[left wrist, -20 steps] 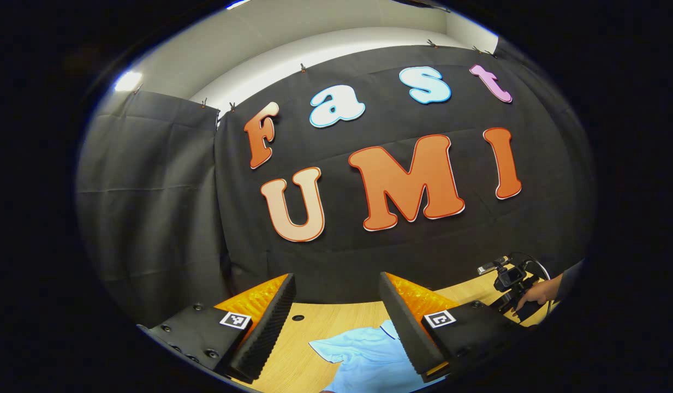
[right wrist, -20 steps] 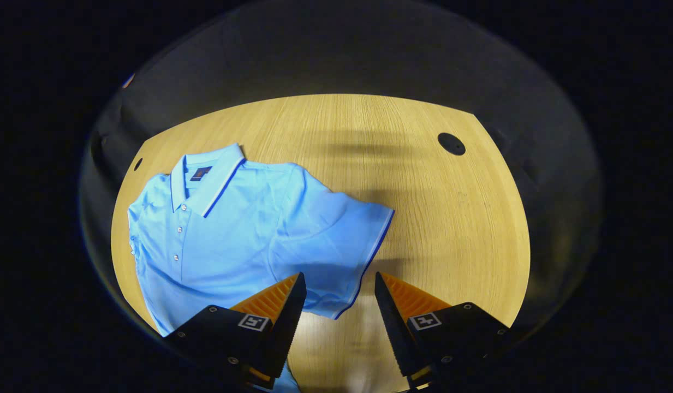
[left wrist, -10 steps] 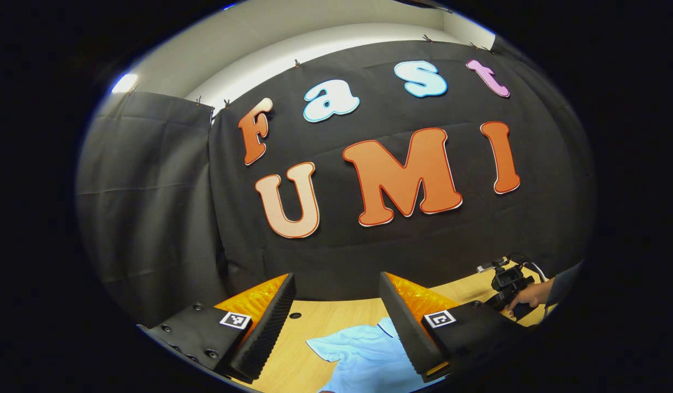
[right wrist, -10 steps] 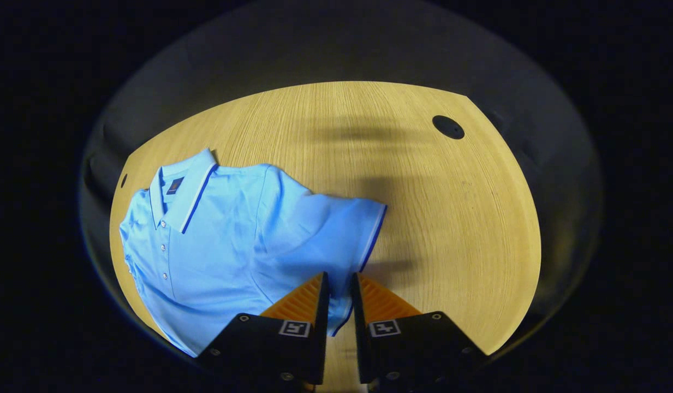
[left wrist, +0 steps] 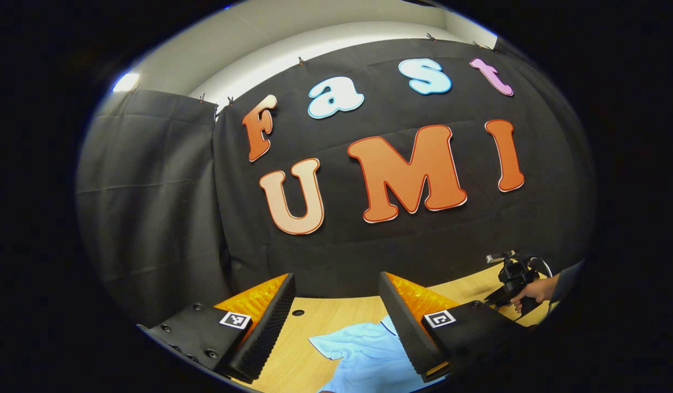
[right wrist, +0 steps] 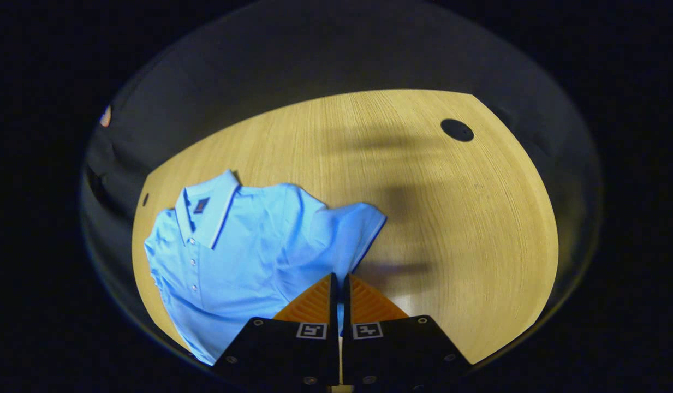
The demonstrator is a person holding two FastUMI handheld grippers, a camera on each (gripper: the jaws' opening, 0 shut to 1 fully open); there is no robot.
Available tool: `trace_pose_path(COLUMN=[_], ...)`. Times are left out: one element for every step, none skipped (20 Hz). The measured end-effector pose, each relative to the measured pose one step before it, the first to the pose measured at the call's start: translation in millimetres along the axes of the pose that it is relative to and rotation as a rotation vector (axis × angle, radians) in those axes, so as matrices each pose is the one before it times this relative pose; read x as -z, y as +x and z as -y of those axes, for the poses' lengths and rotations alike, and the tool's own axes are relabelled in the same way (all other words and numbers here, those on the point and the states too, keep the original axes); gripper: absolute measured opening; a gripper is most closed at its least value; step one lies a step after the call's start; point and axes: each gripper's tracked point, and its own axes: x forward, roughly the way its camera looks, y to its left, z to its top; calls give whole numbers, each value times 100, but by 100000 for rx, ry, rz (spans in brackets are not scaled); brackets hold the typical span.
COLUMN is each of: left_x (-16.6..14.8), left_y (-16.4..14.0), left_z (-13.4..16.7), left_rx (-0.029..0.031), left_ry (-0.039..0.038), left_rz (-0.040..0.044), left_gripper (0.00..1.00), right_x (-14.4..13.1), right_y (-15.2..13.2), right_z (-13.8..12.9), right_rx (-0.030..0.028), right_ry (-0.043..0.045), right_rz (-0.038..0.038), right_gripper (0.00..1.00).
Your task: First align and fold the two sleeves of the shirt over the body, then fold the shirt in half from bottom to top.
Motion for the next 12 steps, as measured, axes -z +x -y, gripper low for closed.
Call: trace_pose_path(left_x=[-145,129,-86,-53,-27,134,84,152,48,207,91,293], left_y=[-47,24,123,-100,-40,25,57,-27,-8,-19,-35,248], left_z=[-77,-145,-130,-12,-108,-100,-117,-171,-193,-286,-287,-191], left_rx=[-349,-463,-385,-322,-472,-227,-427,-204,-310,-257,-362,41], left_ry=[-8,131,156,263,170,101,-88,-265,-362,-286,-238,-538], left_rz=[49,137,194,60,42,-211,-227,-248,-239,-295,-18,-106], left_gripper=[99,99,99,100,100,99,99,99,99,99,99,99], right_x=[-658,-342,-464,-388,-362,-176,-353,-88,-101,83,10,100], right_y=[-449,-170,-294,-276,-306,-274,-80,19,56,226,134,243], right_z=[-538,-656,-682,-818,-708,-743,-702,-875,-773,-1121,-1116,-1152], right_rx=[-1428,-1053,-1274,-1799,-1120,-1695,-806,-1395,-1230,-2379,-2468,-2439], right_ry=[-1099,-1631,-1210,-944,-631,-1187,-1251,-1693,-984,-221,266,-30], right_rz=[1343,1045,702,784,636,314,871,334,-55,-542,-437,-262], right_gripper=[3,3,3,3,3,3,2,3,3,3,3,3])
